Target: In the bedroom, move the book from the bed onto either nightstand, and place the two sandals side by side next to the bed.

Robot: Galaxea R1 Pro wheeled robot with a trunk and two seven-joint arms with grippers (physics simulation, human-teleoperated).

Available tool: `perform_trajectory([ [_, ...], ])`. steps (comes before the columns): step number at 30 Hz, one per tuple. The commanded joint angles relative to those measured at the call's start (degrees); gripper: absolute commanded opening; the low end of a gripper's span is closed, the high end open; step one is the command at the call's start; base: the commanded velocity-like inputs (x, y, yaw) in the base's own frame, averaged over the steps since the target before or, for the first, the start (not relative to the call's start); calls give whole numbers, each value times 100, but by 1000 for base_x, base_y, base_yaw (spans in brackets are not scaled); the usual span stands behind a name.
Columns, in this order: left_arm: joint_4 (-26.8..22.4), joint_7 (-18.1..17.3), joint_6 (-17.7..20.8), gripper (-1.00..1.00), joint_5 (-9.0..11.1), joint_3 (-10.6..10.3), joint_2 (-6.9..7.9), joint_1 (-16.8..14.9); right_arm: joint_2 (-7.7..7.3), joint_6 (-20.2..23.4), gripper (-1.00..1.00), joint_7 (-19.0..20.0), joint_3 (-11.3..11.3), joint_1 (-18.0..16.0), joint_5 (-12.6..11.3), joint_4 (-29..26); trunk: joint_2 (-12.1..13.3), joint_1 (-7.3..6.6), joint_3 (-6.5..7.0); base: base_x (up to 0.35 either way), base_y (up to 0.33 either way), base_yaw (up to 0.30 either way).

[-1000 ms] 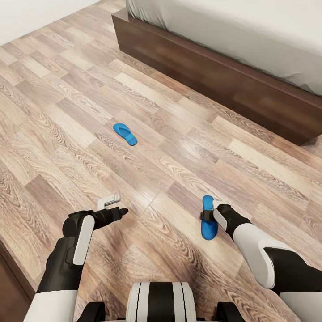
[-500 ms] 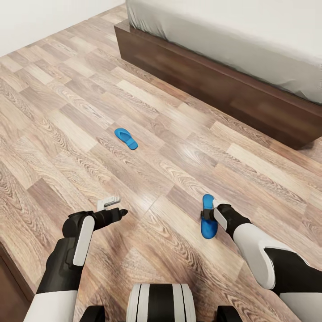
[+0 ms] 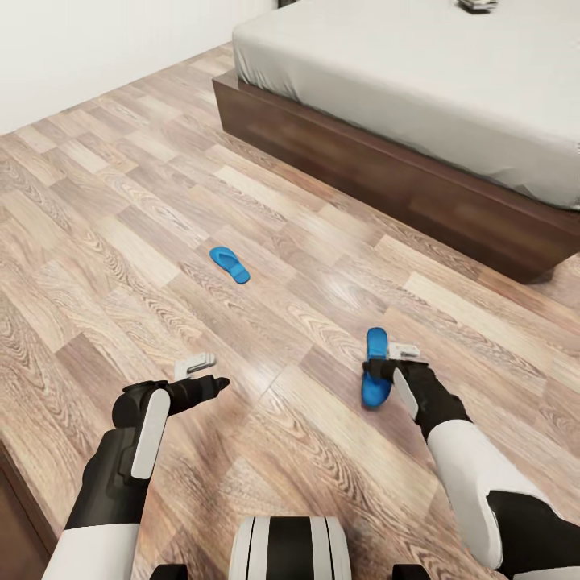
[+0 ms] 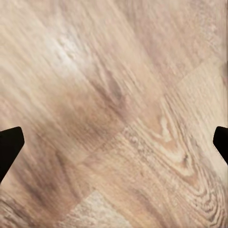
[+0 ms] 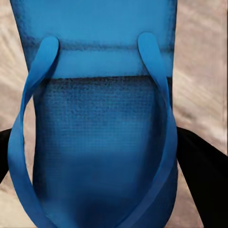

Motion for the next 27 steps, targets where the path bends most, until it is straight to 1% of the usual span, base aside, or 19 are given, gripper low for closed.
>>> perform_trajectory([
  [1, -3, 54, 24, 100, 63, 8, -4, -3, 4, 337, -100, 67, 1, 347, 4, -893, 0, -3, 19, 0, 0, 0],
  [4, -2, 56, 24, 100, 60, 8, -4, -3, 5, 541, -100, 106, 5, 734, 2, -1726, 4, -11, 86, 0, 0, 0],
  [5, -1, 61, 24, 100, 68, 12, -1, -1, 5, 626, -100, 120, 9, 984, 1, -2245, 6, -13, 108, 0, 0, 0],
  [7, -1, 65, 24, 100, 82, 14, -1, 1, 6, 682, -100, 130, 12, 1180, 0, -2694, 8, -18, 152, 0, 0, 0],
  [8, -1, 69, 24, 100, 95, 16, -8, 4, 2, 733, -100, 142, 13, 1406, 0, -3196, 10, -21, 174, 0, 0, 0],
  [9, -1, 69, 24, 100, 95, 16, -8, 4, 2, 733, -100, 142, 13, 1406, 0, -3196, 11, -23, 197, 0, 0, 0],
  [10, 1, 69, 24, 100, 102, 16, -11, 8, 0, 785, -100, 146, 15, 1548, -4, -3507, 12, -26, 219, 0, 0, 0],
  [11, 2, 68, 24, 100, 105, 16, -12, 11, 1, 824, -100, 148, 15, 1614, -5, -3655, 14, -29, 241, 0, 0, 0],
  [12, 6, 67, 24, 100, 107, 17, -14, 17, 2, 947, -100, 151, 16, 1747, -14, -3965, 15, -31, 263, 0, 0, 0],
  [13, 8, 66, 24, 100, 107, 20, -15, 20, 2, 1027, -100, 151, 16, 1818, -18, -4126, 16, -34, 285, 0, 0, 0],
  [14, 20, 69, 24, 100, 99, 35, -20, 33, 5, 1288, -100, 155, 21, 2106, -36, -4718, 18, -36, 307, 0, 0, 0],
  [17, 23, 65, 24, 100, 93, 54, -18, 32, 14, 1365, -100, 162, 28, 2218, -40, -4923, 22, -44, 374, 0, 0, 0],
  [18, 24, 61, 24, 100, 92, 65, -16, 36, 17, 1393, -100, 175, 63, 2248, -35, -4985, 23, -47, 396, 0, 0, 0],
  [19, 29, 52, 24, 100, 91, 80, -8, 33, 18, 1490, -100, 191, 229, 2283, -29, -5061, 24, -49, 418, 0, 0, 0],
  [20, 31, 55, 24, 100, 90, 83, -5, 35, 17, 1528, -100, 195, 270, 2289, -32, -5076, 26, -52, 440, 0, 0, 0],
  [23, 33, 66, 24, 100, 85, 80, -8, 39, 12, 1572, -100, 201, 311, 2295, -40, -5092, 30, -60, 507, 0, 0, 0],
  [24, 50, 64, 24, 100, 95, 74, 2, 41, 39, 1799, -100, 195, 323, 2293, -40, -5099, 31, -62, 529, 0, 0, 0],
  [27, 72, 61, 24, 100, 89, 79, 11, 38, 39, 1861, -100, 199, 328, 2292, -43, -5099, 35, -70, 595, 0, 0, 0],
])
